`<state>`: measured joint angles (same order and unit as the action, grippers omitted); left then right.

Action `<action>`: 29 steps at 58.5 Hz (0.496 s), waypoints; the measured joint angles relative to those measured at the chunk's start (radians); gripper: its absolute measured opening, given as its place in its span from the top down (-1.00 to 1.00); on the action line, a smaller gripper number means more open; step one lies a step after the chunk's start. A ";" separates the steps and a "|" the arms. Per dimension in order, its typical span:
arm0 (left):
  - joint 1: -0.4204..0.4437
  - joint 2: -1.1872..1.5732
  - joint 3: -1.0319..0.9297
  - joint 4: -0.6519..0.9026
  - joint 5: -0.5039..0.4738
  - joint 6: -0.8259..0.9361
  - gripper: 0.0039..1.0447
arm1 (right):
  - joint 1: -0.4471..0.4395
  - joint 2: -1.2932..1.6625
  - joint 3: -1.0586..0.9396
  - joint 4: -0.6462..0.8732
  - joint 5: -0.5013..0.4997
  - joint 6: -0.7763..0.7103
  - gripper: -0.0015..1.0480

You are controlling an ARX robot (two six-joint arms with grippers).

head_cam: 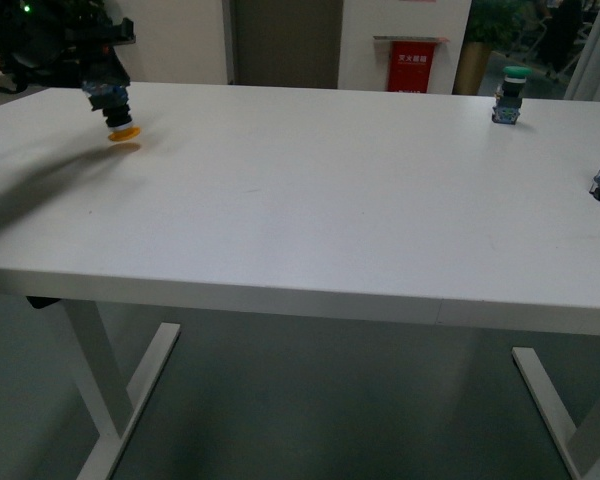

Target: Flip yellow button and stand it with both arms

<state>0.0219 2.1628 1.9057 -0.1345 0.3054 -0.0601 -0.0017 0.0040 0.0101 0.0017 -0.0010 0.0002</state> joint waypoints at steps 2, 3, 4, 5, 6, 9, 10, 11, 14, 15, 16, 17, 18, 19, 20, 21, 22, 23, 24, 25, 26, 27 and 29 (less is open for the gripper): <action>-0.014 -0.015 0.000 0.036 0.049 -0.051 0.27 | 0.000 0.000 0.000 0.000 0.000 0.000 -0.87; -0.021 -0.025 0.000 0.056 0.072 -0.079 0.27 | 0.000 0.000 0.000 0.000 0.000 0.000 -0.87; -0.030 -0.033 0.000 0.076 0.093 -0.107 0.27 | 0.000 0.000 0.000 0.000 0.000 0.000 -0.87; -0.035 -0.038 0.000 0.087 0.105 -0.123 0.27 | 0.000 0.000 0.000 0.000 0.000 0.000 -0.87; -0.039 -0.044 0.000 0.098 0.118 -0.139 0.27 | 0.000 0.000 0.000 0.000 0.000 0.000 -0.87; -0.065 -0.066 0.003 0.165 0.183 -0.218 0.27 | 0.000 0.000 0.000 0.000 0.000 0.000 -0.87; -0.071 -0.069 0.003 0.179 0.196 -0.245 0.27 | 0.000 0.000 0.000 0.000 0.000 0.000 -0.87; -0.082 -0.079 0.003 0.211 0.222 -0.274 0.27 | 0.000 0.000 0.000 0.000 0.000 0.000 -0.87; -0.109 -0.090 0.003 0.307 0.293 -0.392 0.27 | 0.000 0.000 0.000 0.000 0.000 0.000 -0.87; -0.119 -0.092 0.003 0.353 0.318 -0.438 0.27 | 0.000 0.000 0.000 0.000 0.000 0.000 -0.87; -0.130 -0.092 0.003 0.401 0.338 -0.486 0.27 | 0.000 0.000 0.000 0.000 0.000 0.000 -0.87; -0.141 -0.092 0.003 0.445 0.350 -0.521 0.27 | 0.000 0.000 0.000 0.000 0.000 0.000 -0.87; -0.146 -0.091 0.004 0.465 0.352 -0.544 0.27 | 0.000 0.000 0.000 0.000 0.000 0.000 -0.87; -0.158 -0.088 0.006 0.497 0.352 -0.588 0.27 | 0.000 0.000 0.000 0.000 0.000 0.000 -0.87; -0.168 -0.082 0.011 0.523 0.352 -0.633 0.27 | 0.000 0.000 0.000 0.000 0.000 0.000 -0.87; -0.173 -0.079 0.013 0.535 0.351 -0.666 0.27 | 0.000 0.000 0.000 0.000 0.000 0.000 -0.87; -0.183 -0.072 0.017 0.553 0.348 -0.705 0.27 | 0.000 0.000 0.000 0.000 0.000 0.000 -0.87; -0.193 -0.063 0.022 0.560 0.347 -0.734 0.27 | 0.000 0.000 0.000 0.000 0.000 0.000 -0.87; -0.198 -0.060 0.024 0.560 0.348 -0.750 0.27 | 0.000 0.000 0.000 0.000 0.000 0.000 -0.87; -0.207 -0.051 0.027 0.560 0.348 -0.783 0.27 | 0.000 0.000 0.000 0.000 0.000 0.000 -0.87; -0.216 -0.042 0.027 0.566 0.349 -0.814 0.27 | 0.000 0.000 0.000 0.000 0.000 0.000 -0.87; -0.220 -0.037 0.026 0.571 0.351 -0.837 0.27 | 0.000 0.000 0.000 0.000 0.000 0.000 -0.87; -0.239 -0.010 0.019 0.599 0.365 -0.897 0.27 | 0.000 0.000 0.000 0.000 0.000 0.000 -0.87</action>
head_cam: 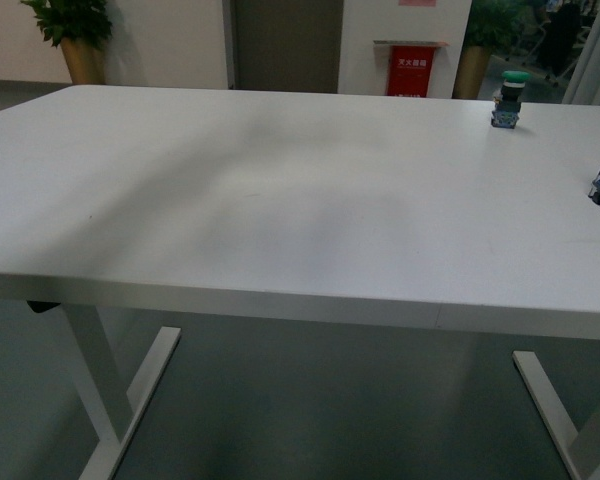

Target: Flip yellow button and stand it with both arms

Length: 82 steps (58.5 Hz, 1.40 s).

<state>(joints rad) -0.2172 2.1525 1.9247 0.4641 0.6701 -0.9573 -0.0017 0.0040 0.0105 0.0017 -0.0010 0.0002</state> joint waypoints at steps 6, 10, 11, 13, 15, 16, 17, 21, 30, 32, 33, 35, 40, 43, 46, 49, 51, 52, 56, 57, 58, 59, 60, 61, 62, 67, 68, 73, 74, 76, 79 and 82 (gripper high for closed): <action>-0.039 0.047 -0.045 0.043 0.041 -0.135 0.28 | 0.000 0.000 0.000 0.000 0.000 0.000 -0.87; -0.057 0.061 -0.075 0.086 0.052 -0.194 0.28 | 0.000 0.000 0.000 0.000 0.000 0.000 -0.87; -0.063 0.063 -0.085 0.104 0.061 -0.210 0.28 | 0.000 0.000 0.000 0.000 0.000 0.000 -0.87; -0.071 0.064 -0.098 0.134 0.069 -0.238 0.28 | 0.000 0.000 0.000 0.000 0.000 0.000 -0.87; -0.079 0.065 -0.106 0.165 0.078 -0.268 0.28 | 0.000 0.000 0.000 0.000 0.000 0.000 -0.87; -0.084 0.066 -0.112 0.192 0.084 -0.288 0.28 | 0.000 0.000 0.000 0.000 0.000 0.000 -0.87; -0.086 0.066 -0.114 0.206 0.085 -0.298 0.28 | 0.000 0.000 0.000 0.000 0.000 0.000 -0.87; -0.100 0.067 -0.117 0.277 0.101 -0.356 0.28 | 0.000 0.000 0.000 0.000 0.000 0.000 -0.87; -0.121 0.080 -0.080 0.284 0.131 -0.402 0.28 | 0.000 0.000 0.000 0.000 0.000 0.000 -0.87; -0.122 0.089 -0.070 0.282 0.135 -0.404 0.28 | 0.000 0.000 0.000 0.000 0.000 0.000 -0.87; -0.122 0.095 -0.063 0.279 0.137 -0.407 0.28 | 0.000 0.000 0.000 0.000 0.001 0.000 -0.87; -0.122 0.108 -0.049 0.272 0.138 -0.412 0.28 | 0.029 0.036 0.029 -0.078 0.094 0.043 -0.87; -0.120 0.140 -0.018 0.265 0.142 -0.418 0.28 | 0.126 0.218 0.127 -0.212 0.309 0.161 -0.87; -0.119 0.163 0.015 0.250 0.142 -0.419 0.28 | 0.185 0.388 0.200 -0.166 0.360 0.231 -0.87; -0.117 0.183 0.043 0.253 0.140 -0.430 0.28 | 0.209 0.519 0.277 -0.096 0.326 0.267 -0.87; -0.117 0.198 0.068 0.249 0.141 -0.435 0.28 | 0.214 0.614 0.348 -0.039 0.277 0.294 -0.87; -0.117 0.206 0.084 0.249 0.141 -0.443 0.28 | 0.209 0.683 0.406 -0.001 0.240 0.322 -0.87; -0.117 0.209 0.091 0.249 0.141 -0.443 0.28 | 0.202 0.727 0.446 0.016 0.212 0.339 -0.87; -0.117 0.232 0.155 0.236 0.141 -0.453 0.29 | 0.143 0.913 0.637 0.019 0.075 0.444 -0.87; -0.117 0.243 0.181 0.229 0.142 -0.454 0.29 | 0.128 0.952 0.678 0.019 0.044 0.482 -0.87; -0.117 0.248 0.198 0.226 0.141 -0.457 0.29 | 0.107 1.009 0.737 0.021 -0.006 0.532 -0.87; -0.117 0.257 0.216 0.226 0.140 -0.462 0.29 | 0.093 1.046 0.775 0.023 -0.041 0.567 -0.87; -0.117 0.269 0.240 0.225 0.140 -0.468 0.29 | 0.081 1.081 0.812 0.023 -0.072 0.594 -0.87; -0.118 0.275 0.253 0.223 0.137 -0.471 0.29 | 0.066 1.129 0.866 0.018 -0.106 0.659 -0.87; -0.118 0.282 0.265 0.222 0.136 -0.475 0.29 | 0.058 1.159 0.900 0.017 -0.118 0.688 -0.87; -0.125 0.335 0.346 0.204 0.125 -0.506 0.29 | 0.034 1.301 1.047 0.032 -0.218 0.909 -0.87; -0.126 0.340 0.349 0.204 0.119 -0.510 0.29 | 0.033 1.333 1.075 0.038 -0.245 0.964 -0.87; -0.139 0.340 0.311 0.237 0.100 -0.537 0.29 | 0.045 1.448 1.148 0.074 -0.296 1.138 -0.87; -0.143 0.336 0.297 0.248 0.095 -0.539 0.29 | 0.051 1.471 1.160 0.082 -0.300 1.164 -0.87; -0.148 0.333 0.286 0.258 0.088 -0.552 0.29 | 0.058 1.499 1.174 0.100 -0.305 1.190 -0.87; -0.154 0.323 0.256 0.278 0.084 -0.558 0.29 | 0.066 1.527 1.192 0.120 -0.304 1.224 -0.87; -0.161 0.309 0.232 0.284 0.080 -0.566 0.29 | 0.072 1.551 1.206 0.149 -0.303 1.248 -0.87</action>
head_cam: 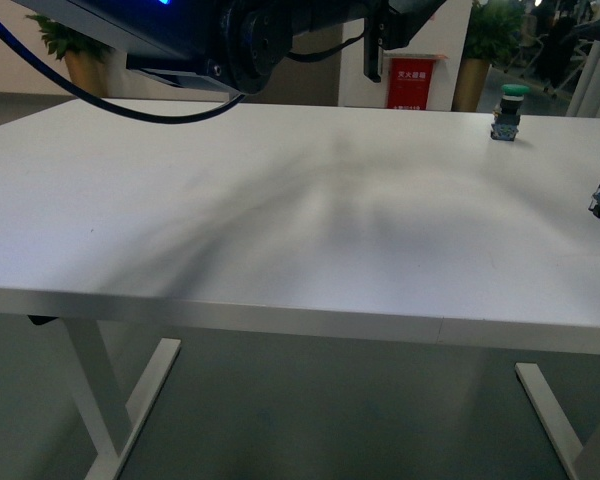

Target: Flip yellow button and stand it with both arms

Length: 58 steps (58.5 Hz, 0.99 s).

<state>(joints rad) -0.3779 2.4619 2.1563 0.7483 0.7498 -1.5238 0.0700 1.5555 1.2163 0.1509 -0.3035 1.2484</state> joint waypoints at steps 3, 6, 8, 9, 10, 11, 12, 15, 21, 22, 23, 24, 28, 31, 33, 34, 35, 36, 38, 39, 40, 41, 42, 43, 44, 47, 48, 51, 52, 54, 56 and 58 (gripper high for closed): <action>-0.010 -0.025 -0.042 0.024 -0.010 -0.005 0.29 | 0.005 0.026 0.020 0.030 0.008 0.028 -0.87; -0.015 -0.053 -0.079 0.034 -0.012 -0.006 0.29 | 0.008 0.040 0.033 0.039 0.013 0.048 -0.87; -0.019 -0.078 -0.116 0.062 -0.018 -0.009 0.29 | 0.011 0.046 0.037 0.040 0.014 0.057 -0.87; -0.020 -0.085 -0.126 0.070 -0.018 -0.009 0.29 | 0.012 0.050 0.038 0.043 0.013 0.064 -0.87; -0.022 -0.098 -0.146 0.078 -0.020 -0.008 0.29 | 0.014 0.053 0.038 0.048 0.013 0.071 -0.87; -0.023 -0.117 -0.169 0.083 -0.019 -0.008 0.29 | 0.016 0.057 0.038 0.051 0.014 0.074 -0.87; -0.024 -0.128 -0.184 0.091 -0.020 -0.009 0.29 | 0.018 0.062 0.038 0.053 0.019 0.081 -0.87; -0.027 -0.157 -0.225 0.101 -0.030 -0.007 0.29 | 0.024 0.067 0.041 0.066 0.022 0.096 -0.87; -0.027 -0.184 -0.274 0.109 -0.032 -0.004 0.29 | 0.031 0.074 0.041 0.077 0.032 0.115 -0.87; -0.027 -0.187 -0.278 0.109 -0.033 -0.003 0.29 | 0.031 0.075 0.041 0.078 0.032 0.119 -0.87; -0.027 -0.188 -0.280 0.109 -0.033 -0.003 0.29 | 0.031 0.077 0.041 0.081 0.032 0.123 -0.87; -0.026 -0.190 -0.283 0.109 -0.032 -0.003 0.29 | 0.031 0.079 0.042 0.083 0.030 0.129 -0.87; -0.025 -0.192 -0.288 0.106 -0.032 0.001 0.29 | 0.031 0.081 0.042 0.078 0.029 0.143 -0.87; -0.025 -0.192 -0.290 0.106 -0.033 0.003 0.29 | 0.029 0.081 0.043 0.078 0.029 0.150 -0.87; -0.024 -0.192 -0.293 0.106 -0.033 0.003 0.29 | 0.029 0.080 0.045 0.078 0.029 0.153 -0.87; -0.024 -0.192 -0.294 0.106 -0.033 0.004 0.29 | 0.027 0.080 0.045 0.078 0.029 0.153 -0.87; -0.024 -0.193 -0.297 0.106 -0.032 0.006 0.29 | 0.027 0.079 0.046 0.080 0.029 0.155 -0.87; -0.024 -0.193 -0.299 0.107 -0.032 0.007 0.29 | 0.026 0.079 0.047 0.081 0.028 0.156 -0.87; -0.023 -0.193 -0.301 0.110 -0.033 0.007 0.29 | 0.024 0.078 0.048 0.084 0.024 0.158 -0.87; -0.022 -0.193 -0.301 0.109 -0.033 0.008 0.29 | 0.023 0.077 0.049 0.083 0.024 0.158 -0.87; -0.022 -0.193 -0.301 0.106 -0.032 0.009 0.29 | 0.022 0.077 0.050 0.081 0.023 0.159 -0.87; -0.022 -0.193 -0.301 0.104 -0.033 0.009 0.29 | 0.021 0.075 0.052 0.079 0.021 0.161 -0.87; -0.021 -0.193 -0.301 0.101 -0.033 0.009 0.29 | 0.020 0.074 0.054 0.077 0.017 0.164 -0.87; -0.021 -0.193 -0.301 0.100 -0.033 0.010 0.29 | 0.020 0.073 0.055 0.075 0.015 0.165 -0.87; -0.021 -0.193 -0.301 0.100 -0.033 0.010 0.29 | 0.020 0.072 0.058 0.070 0.010 0.167 -0.87; -0.021 -0.193 -0.301 0.100 -0.034 0.012 0.29 | 0.021 0.064 0.059 0.064 0.000 0.172 -0.87; -0.021 -0.193 -0.301 0.100 -0.034 0.012 0.29 | 0.021 0.061 0.059 0.065 -0.003 0.173 -0.87; -0.020 -0.193 -0.301 0.099 -0.034 0.015 0.29 | 0.023 0.052 0.060 0.057 -0.006 0.174 -0.87; -0.019 -0.193 -0.301 0.099 -0.034 0.016 0.29 | 0.024 0.051 0.060 0.057 -0.006 0.174 -0.87; -0.019 -0.193 -0.301 0.099 -0.034 0.019 0.29 | 0.027 0.047 0.061 0.056 -0.014 0.174 -0.87; -0.019 -0.192 -0.301 0.099 -0.035 0.019 0.29 | 0.029 0.047 0.066 0.053 -0.018 0.174 -0.87; -0.019 -0.193 -0.301 0.095 -0.036 0.024 0.29 | 0.031 0.047 0.073 0.052 -0.027 0.179 -0.87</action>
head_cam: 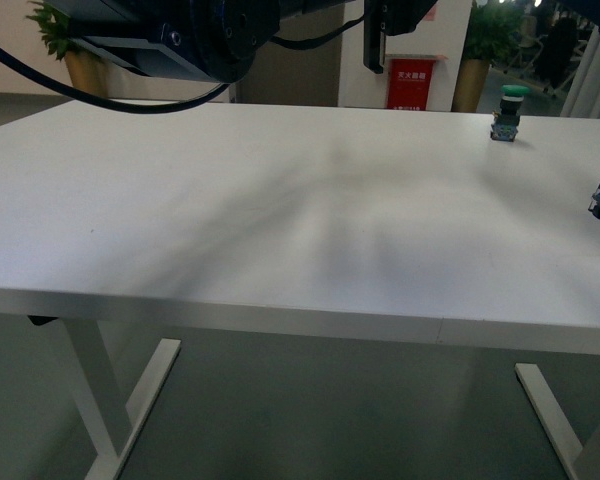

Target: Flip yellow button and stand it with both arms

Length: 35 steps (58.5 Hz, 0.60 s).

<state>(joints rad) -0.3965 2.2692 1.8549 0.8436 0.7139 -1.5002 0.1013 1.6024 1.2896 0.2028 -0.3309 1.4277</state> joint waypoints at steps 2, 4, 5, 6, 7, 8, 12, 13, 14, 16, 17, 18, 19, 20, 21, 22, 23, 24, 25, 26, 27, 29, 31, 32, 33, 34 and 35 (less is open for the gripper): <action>0.000 0.000 0.000 -0.003 -0.001 0.002 0.29 | 0.002 0.000 0.007 -0.009 -0.006 -0.001 -0.87; 0.000 0.000 0.000 -0.003 -0.005 0.002 0.29 | 0.005 0.000 0.015 -0.021 -0.010 -0.002 -0.87; 0.000 0.000 0.000 -0.003 -0.005 0.002 0.29 | 0.006 0.000 0.019 -0.024 -0.010 -0.003 -0.87; 0.000 0.000 0.000 -0.002 -0.005 0.002 0.29 | 0.007 0.001 0.022 -0.024 -0.009 -0.002 -0.86; 0.000 0.000 0.000 0.000 -0.005 0.002 0.29 | 0.008 0.002 0.024 -0.024 -0.010 -0.002 -0.86; 0.000 0.000 0.000 0.000 -0.005 0.002 0.29 | 0.008 0.003 0.030 -0.025 -0.011 -0.003 -0.85; 0.000 0.000 0.000 -0.001 -0.005 0.002 0.29 | 0.011 0.012 0.048 -0.035 -0.017 -0.005 -0.80; 0.000 0.000 0.000 -0.001 -0.005 0.002 0.29 | 0.012 0.014 0.050 -0.036 -0.018 -0.005 -0.77; 0.000 0.000 0.000 -0.001 -0.005 0.002 0.29 | 0.012 0.017 0.052 -0.040 -0.019 -0.007 -0.70; 0.000 0.000 0.000 0.000 -0.005 0.002 0.29 | 0.013 0.024 0.054 -0.044 -0.016 -0.010 -0.57; 0.000 0.000 0.000 0.003 -0.005 0.002 0.29 | 0.014 0.028 0.054 -0.042 -0.016 -0.010 -0.50; 0.001 0.000 0.000 0.004 -0.005 0.002 0.29 | 0.014 0.032 0.054 -0.038 -0.017 -0.009 -0.44; 0.001 0.000 0.000 0.004 -0.005 0.002 0.29 | 0.014 0.036 0.054 -0.037 -0.017 -0.009 -0.37; 0.001 0.000 0.000 0.004 -0.005 0.002 0.29 | 0.015 0.039 0.054 -0.036 -0.016 -0.010 -0.30; 0.001 0.000 0.000 0.004 -0.005 0.002 0.29 | 0.015 0.041 0.054 -0.036 -0.016 -0.009 -0.27; 0.001 0.000 0.000 0.004 -0.005 0.002 0.29 | 0.015 0.044 0.054 -0.034 -0.016 -0.009 -0.20; 0.001 0.000 0.000 0.004 -0.004 0.002 0.29 | 0.015 0.047 0.054 -0.033 -0.017 -0.009 -0.13; 0.001 0.000 0.000 0.004 -0.003 0.002 0.29 | 0.015 0.048 0.054 -0.032 -0.016 -0.009 -0.10; 0.001 0.000 0.000 0.003 -0.003 0.002 0.29 | 0.016 0.050 0.054 -0.032 -0.016 -0.009 -0.03; 0.001 0.000 0.001 0.002 -0.003 0.002 0.29 | 0.016 0.051 0.054 -0.032 -0.016 -0.009 0.04; 0.001 0.000 0.003 0.000 -0.004 0.002 0.29 | 0.016 0.051 0.053 -0.031 -0.015 -0.009 0.10; 0.002 0.000 0.005 -0.002 -0.003 -0.004 0.29 | 0.017 0.051 0.053 -0.029 -0.012 -0.005 0.21; 0.003 0.000 0.008 -0.003 -0.001 -0.014 0.29 | 0.018 0.051 0.053 -0.028 -0.011 0.003 0.27; 0.004 0.000 0.009 -0.004 -0.001 -0.017 0.29 | 0.018 0.051 0.053 -0.028 -0.011 0.003 0.28; 0.004 0.000 0.009 -0.004 -0.001 -0.021 0.29 | 0.018 0.051 0.053 -0.028 -0.011 0.007 0.29; 0.004 0.000 0.010 -0.005 -0.001 -0.022 0.29 | 0.018 0.051 0.053 -0.028 -0.011 0.010 0.30; 0.004 0.000 0.010 -0.005 -0.001 -0.024 0.29 | 0.018 0.051 0.053 -0.028 -0.011 0.010 0.30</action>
<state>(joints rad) -0.3923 2.2696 1.8648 0.8391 0.7128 -1.5246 0.1188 1.6531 1.3426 0.1749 -0.3416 1.4376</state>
